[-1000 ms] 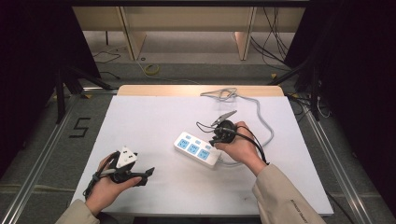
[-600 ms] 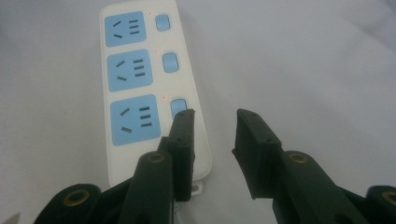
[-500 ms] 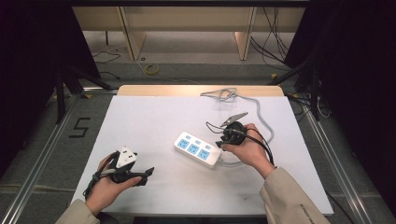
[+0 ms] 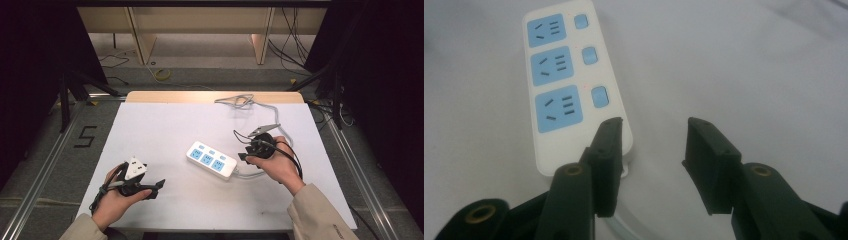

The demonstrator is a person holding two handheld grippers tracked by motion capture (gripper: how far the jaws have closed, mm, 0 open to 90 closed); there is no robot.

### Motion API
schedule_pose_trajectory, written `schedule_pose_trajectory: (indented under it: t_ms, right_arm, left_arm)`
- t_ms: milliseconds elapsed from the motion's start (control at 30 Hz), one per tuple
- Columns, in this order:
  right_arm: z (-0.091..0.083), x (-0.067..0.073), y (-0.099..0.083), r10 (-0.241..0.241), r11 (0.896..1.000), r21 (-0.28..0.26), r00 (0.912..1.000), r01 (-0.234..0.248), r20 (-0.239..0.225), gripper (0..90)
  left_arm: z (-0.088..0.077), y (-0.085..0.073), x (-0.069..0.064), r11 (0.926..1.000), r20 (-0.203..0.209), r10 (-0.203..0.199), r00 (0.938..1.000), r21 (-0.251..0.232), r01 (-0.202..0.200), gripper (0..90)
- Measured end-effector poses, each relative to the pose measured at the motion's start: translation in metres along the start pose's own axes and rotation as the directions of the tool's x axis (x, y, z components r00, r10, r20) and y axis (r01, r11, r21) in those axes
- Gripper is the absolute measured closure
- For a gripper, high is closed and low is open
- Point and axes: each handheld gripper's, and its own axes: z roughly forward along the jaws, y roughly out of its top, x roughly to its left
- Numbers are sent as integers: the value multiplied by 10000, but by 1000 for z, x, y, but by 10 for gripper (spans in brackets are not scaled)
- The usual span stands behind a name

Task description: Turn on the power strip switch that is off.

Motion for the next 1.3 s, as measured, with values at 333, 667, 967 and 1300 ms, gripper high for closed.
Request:
schedule_pose_trajectory:
  t_ms: [333,667,967,1300]
  right_arm:
    - [-11,-10,-20,202,9991,-366,9998,-200,63,498]
    - [-30,-20,-43,528,9927,-1095,9985,-508,148,436]
    - [-44,-26,-69,729,9860,-1521,9971,-689,211,402]
    - [-54,-26,-95,1013,9793,-1790,9944,-945,288,389]
  left_arm:
    - [0,0,0,10000,-17,-25,10000,-9,25,181]
    - [1,0,0,10000,-22,-62,10000,-9,62,181]
    - [1,0,0,10000,-42,-69,10000,6,69,181]
    - [0,0,-1,10000,-31,4,10000,7,-4,181]
